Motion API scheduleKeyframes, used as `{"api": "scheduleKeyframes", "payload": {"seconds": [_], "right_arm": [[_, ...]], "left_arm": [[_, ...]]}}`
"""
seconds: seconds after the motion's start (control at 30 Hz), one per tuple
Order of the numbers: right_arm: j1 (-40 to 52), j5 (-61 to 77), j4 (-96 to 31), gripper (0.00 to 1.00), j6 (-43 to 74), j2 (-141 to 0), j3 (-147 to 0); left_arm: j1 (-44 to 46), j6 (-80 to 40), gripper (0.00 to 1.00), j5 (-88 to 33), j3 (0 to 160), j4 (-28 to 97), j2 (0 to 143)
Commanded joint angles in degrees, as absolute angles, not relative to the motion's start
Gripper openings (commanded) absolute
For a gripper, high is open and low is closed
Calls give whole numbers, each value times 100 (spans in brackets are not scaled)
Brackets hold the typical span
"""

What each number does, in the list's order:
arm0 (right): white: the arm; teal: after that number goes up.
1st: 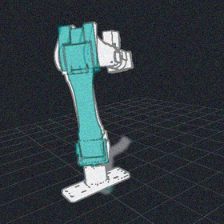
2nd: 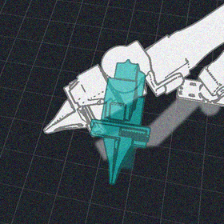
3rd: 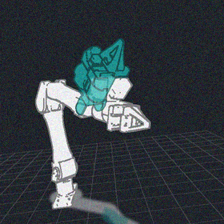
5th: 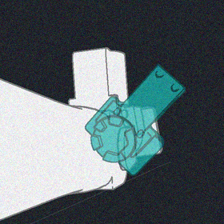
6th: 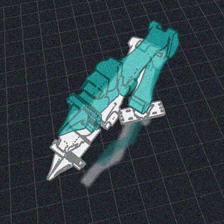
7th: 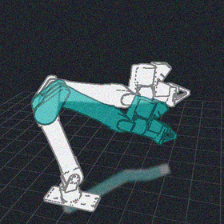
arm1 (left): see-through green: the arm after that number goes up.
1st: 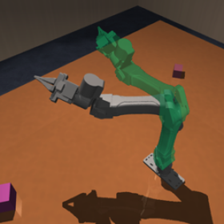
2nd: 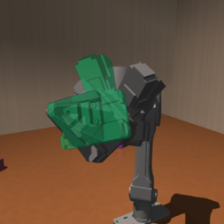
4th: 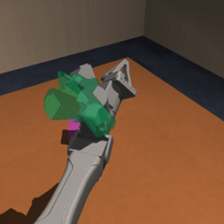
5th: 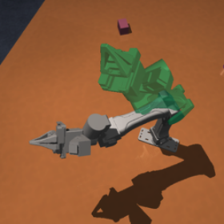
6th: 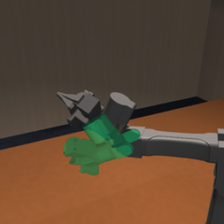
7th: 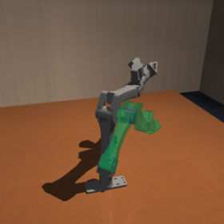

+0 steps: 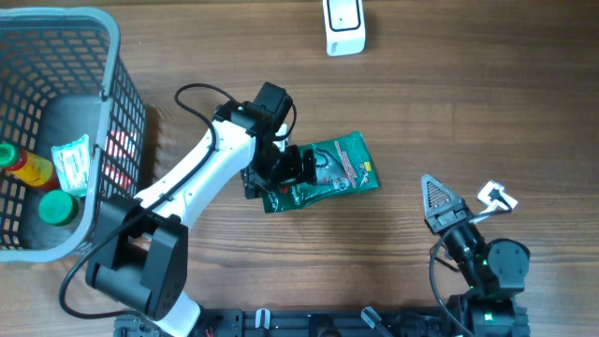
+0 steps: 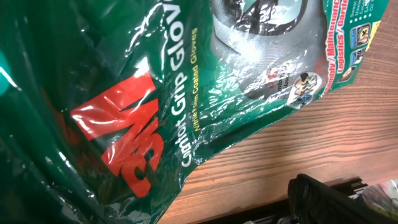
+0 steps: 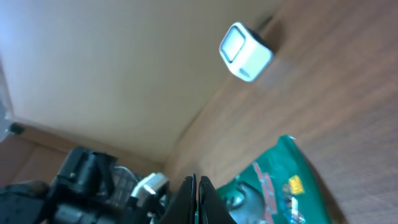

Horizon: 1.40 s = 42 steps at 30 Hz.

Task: Scan the item barcode

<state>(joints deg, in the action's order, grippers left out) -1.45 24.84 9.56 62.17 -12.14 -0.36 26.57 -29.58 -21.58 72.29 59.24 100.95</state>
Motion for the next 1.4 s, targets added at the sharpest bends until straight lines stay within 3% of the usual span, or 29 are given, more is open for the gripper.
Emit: {"api": "scheduleKeyframes", "payload": {"seconds": [0.0, 0.27, 0.43, 0.53, 0.8, 0.93, 1.1, 1.27, 1.37], "right_arm": [[3, 2818, 1774, 4, 6257, -2193, -30], [943, 2711, 4711, 4, 6119, -5935, -349], [1372, 3704, 5177, 4, 5564, -8582, -1737], [1372, 4018, 5148, 4, 5566, -9325, -2246], [1653, 2974, 3732, 4, 5581, -9467, -2327], [1765, 1900, 2561, 5, 6624, -9467, -2364], [1765, 1415, 825, 5, 6810, -9476, -2987], [1765, 1457, 510, 5, 6783, -9627, -3190], [1767, 1459, 513, 4, 6862, -9636, -3190]], "left_arm": [[2663, -2871, 100, -2248, 7277, 5900, 10116], [2663, -2873, 100, -2248, 7277, 5878, 10116], [2663, -2873, 100, -2250, 7277, 5881, 10116], [2663, -2873, 100, -2248, 7277, 5878, 10116], [2663, -2873, 100, -2248, 7277, 5854, 10116], [2663, -2875, 100, -2250, 7277, 5889, 10116], [2661, -2873, 100, -2248, 7277, 6532, 10116], [2598, -2867, 100, -2169, 7295, 7142, 10114], [2493, -2873, 100, -1400, 7684, 7830, 10068]]}}
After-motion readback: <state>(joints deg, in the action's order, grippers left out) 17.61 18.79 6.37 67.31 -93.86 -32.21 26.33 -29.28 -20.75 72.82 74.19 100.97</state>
